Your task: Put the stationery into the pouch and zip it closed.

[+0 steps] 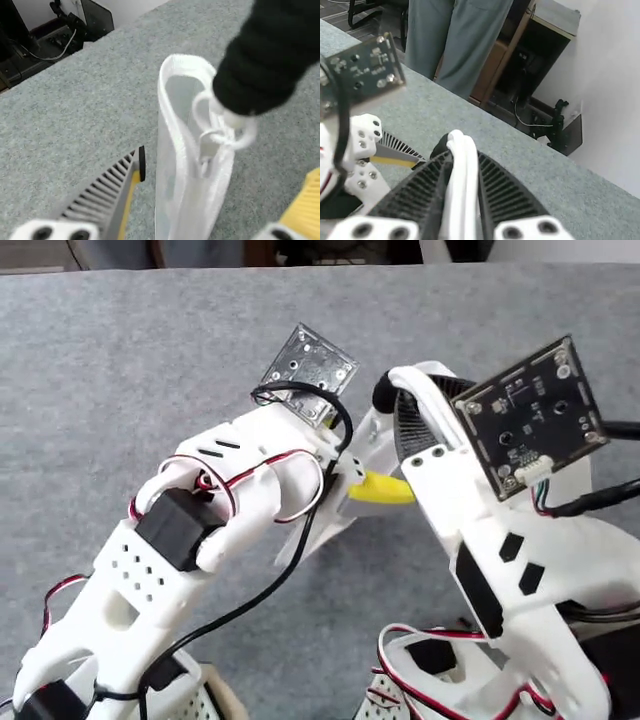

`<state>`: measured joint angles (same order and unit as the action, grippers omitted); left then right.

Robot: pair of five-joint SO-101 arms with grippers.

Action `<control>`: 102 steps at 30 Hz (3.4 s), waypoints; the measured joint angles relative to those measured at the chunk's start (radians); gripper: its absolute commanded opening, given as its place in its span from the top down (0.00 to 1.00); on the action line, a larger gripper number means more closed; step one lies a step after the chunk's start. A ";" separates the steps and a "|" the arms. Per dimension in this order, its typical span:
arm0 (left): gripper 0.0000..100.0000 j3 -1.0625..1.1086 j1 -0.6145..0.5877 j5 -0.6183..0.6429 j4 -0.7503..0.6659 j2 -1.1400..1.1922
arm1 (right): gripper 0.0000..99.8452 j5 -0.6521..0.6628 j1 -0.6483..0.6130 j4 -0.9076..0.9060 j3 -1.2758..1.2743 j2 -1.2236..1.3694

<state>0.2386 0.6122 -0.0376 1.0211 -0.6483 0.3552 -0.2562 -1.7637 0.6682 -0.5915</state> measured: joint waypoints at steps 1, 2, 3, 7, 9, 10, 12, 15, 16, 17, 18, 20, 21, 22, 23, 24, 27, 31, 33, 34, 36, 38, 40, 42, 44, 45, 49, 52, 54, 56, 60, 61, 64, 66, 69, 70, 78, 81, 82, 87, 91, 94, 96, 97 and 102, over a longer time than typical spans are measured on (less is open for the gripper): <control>0.53 0.000 0.000 0.000 -0.003 0.000 | 0.99 0.000 0.000 0.000 -0.008 -0.008; 0.53 0.000 0.000 0.000 -0.009 0.000 | 0.99 0.000 0.000 0.000 -0.009 -0.012; 0.53 0.000 0.000 0.000 -0.014 0.000 | 0.99 0.000 0.000 0.000 -0.011 -0.015; 0.53 0.000 0.000 0.000 -0.020 0.021 | 0.99 0.000 0.000 0.000 -0.011 -0.025; 0.55 0.000 0.000 0.000 -0.020 0.043 | 0.99 0.000 0.000 0.000 -0.011 -0.025; 0.58 0.000 0.000 0.000 -0.020 0.049 | 0.99 0.000 0.000 0.000 -0.011 -0.025; 0.63 0.000 0.000 0.000 -0.020 0.058 | 0.99 0.000 0.000 0.000 -0.011 -0.025; 0.69 0.000 0.000 0.000 -0.023 0.058 | 0.99 0.000 0.000 0.000 -0.011 -0.025; 0.70 0.000 0.000 0.000 -0.032 0.058 | 0.99 0.000 0.000 0.000 -0.011 -0.025; 0.71 0.000 0.000 0.000 -0.040 0.058 | 0.99 0.000 0.000 0.000 -0.011 -0.025; 0.71 0.000 0.000 0.000 -0.046 0.058 | 0.99 0.000 0.000 0.000 -0.011 -0.025; 0.72 0.000 0.002 0.000 -0.048 0.058 | 0.99 0.000 0.000 0.000 -0.011 -0.025; 0.72 0.000 0.002 0.000 -0.049 0.058 | 0.99 0.000 0.000 0.000 -0.011 -0.025; 0.72 0.000 0.002 0.000 -0.049 0.058 | 0.99 0.000 0.000 0.000 -0.011 -0.025; 0.72 0.000 0.002 0.000 -0.049 0.058 | 0.99 0.000 0.000 0.000 -0.011 -0.025; 0.72 0.000 0.002 0.000 -0.049 0.058 | 0.99 0.000 0.000 0.000 -0.011 -0.025; 0.74 0.000 0.006 0.000 -0.049 0.058 | 0.99 0.000 0.000 0.000 -0.012 -0.025; 0.91 0.000 0.006 0.000 -0.049 0.058 | 0.99 0.000 0.000 0.000 -0.017 -0.025; 0.98 0.000 0.008 0.000 -0.049 0.058 | 0.99 0.000 0.000 0.000 -0.017 -0.025; 0.95 0.000 0.008 0.000 -0.049 0.058 | 0.99 0.000 0.000 0.000 -0.018 -0.025; 0.95 0.000 0.009 0.000 -0.048 0.058 | 0.99 0.000 0.000 0.000 -0.018 -0.023; 0.97 0.000 0.009 0.000 -0.041 0.058 | 0.99 0.000 0.000 0.000 -0.018 -0.023; 0.97 0.000 0.009 0.000 -0.038 0.058 | 0.99 0.000 0.000 0.000 -0.018 -0.023; 0.97 0.000 0.009 0.000 -0.038 0.058 | 0.99 0.000 0.000 0.000 -0.018 -0.023; 0.97 0.000 0.009 0.000 -0.037 0.058 | 0.99 0.000 0.000 0.000 -0.018 -0.023; 0.97 0.000 0.009 0.000 -0.037 0.058 | 0.99 0.000 0.000 0.000 -0.018 -0.023; 0.97 0.000 0.009 0.000 -0.037 0.058 | 0.99 0.000 0.000 0.000 -0.018 -0.023; 0.97 0.000 0.009 -0.002 -0.029 0.058 | 0.99 0.014 0.000 0.000 -0.021 -0.023; 0.97 0.000 0.009 -0.002 -0.008 0.058 | 0.99 0.037 0.006 0.000 -0.025 -0.023; 0.97 -0.003 0.009 -0.002 0.017 0.055 | 0.99 0.049 0.035 0.000 -0.028 -0.021; 0.97 -0.006 0.009 -0.003 0.066 0.048 | 0.99 0.083 0.106 0.021 -0.078 -0.021; 0.97 -0.006 0.009 -0.003 0.078 0.041 | 0.99 0.100 0.124 0.031 -0.100 -0.021; 0.97 -0.005 0.011 -0.003 0.112 -0.002 | 0.99 0.138 0.160 0.074 -0.169 -0.021; 0.97 -0.003 0.011 -0.003 0.137 -0.026 | 0.99 0.157 0.175 0.106 -0.213 -0.021; 0.97 -0.003 0.011 -0.003 0.176 -0.057 | 0.99 0.175 0.175 0.153 -0.278 -0.021; 0.97 -0.003 0.011 -0.003 0.187 -0.066 | 0.99 0.178 0.175 0.170 -0.296 -0.021; 0.97 -0.003 0.011 -0.003 0.238 -0.107 | 0.99 0.196 0.213 0.301 -0.470 -0.025; 0.97 -0.003 0.011 -0.003 0.244 -0.118 | 0.99 0.199 0.239 0.347 -0.539 -0.037; 0.97 -0.003 0.011 -0.003 0.249 -0.120 | 0.99 0.199 0.244 0.362 -0.562 -0.037; 0.97 -0.003 0.011 -0.005 0.270 -0.133 | 0.99 0.199 0.281 0.440 -0.661 -0.038; 0.97 -0.002 0.011 -0.005 0.282 -0.144 | 0.99 0.199 0.308 0.491 -0.729 -0.040; 0.97 -0.002 0.011 -0.005 0.298 -0.160 | 0.99 0.199 0.328 0.525 -0.772 -0.040; 0.97 -0.002 0.011 -0.005 0.308 -0.170 | 0.99 0.199 0.347 0.549 -0.801 -0.040; 0.97 0.000 0.011 -0.003 0.321 -0.181 | 0.99 0.199 0.365 0.566 -0.806 -0.038; 0.97 0.002 0.011 -0.002 0.348 -0.213 | 0.99 0.199 0.436 0.592 -0.810 0.049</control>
<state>0.2401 0.6229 -0.0391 1.3694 -0.8615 0.5547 0.1795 -1.1715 -0.1419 -0.5424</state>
